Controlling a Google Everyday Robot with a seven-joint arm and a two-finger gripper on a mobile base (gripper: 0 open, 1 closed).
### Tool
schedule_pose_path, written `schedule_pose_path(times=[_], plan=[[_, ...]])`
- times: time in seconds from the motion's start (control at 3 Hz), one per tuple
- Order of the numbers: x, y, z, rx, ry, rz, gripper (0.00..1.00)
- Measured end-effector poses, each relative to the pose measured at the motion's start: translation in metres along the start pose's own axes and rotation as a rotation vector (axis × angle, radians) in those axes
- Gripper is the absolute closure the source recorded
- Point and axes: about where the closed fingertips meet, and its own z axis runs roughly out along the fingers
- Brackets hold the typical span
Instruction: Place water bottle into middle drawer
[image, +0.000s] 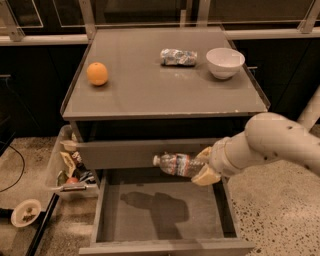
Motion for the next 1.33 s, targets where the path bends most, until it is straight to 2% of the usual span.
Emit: schedule_pose_path(times=[0.33, 0.67, 1.0, 1.33], plan=[[0.044, 0.005, 0.048, 0.004, 0.081, 0.025, 1.00], [0.069, 0.001, 0.081, 0.049, 0.093, 0.019, 1.00], [0.084, -0.005, 0.110, 0.062, 0.041, 0.020, 1.00], [0.094, -0.007, 0.142, 0.022, -0.060, 0.035, 1.00]])
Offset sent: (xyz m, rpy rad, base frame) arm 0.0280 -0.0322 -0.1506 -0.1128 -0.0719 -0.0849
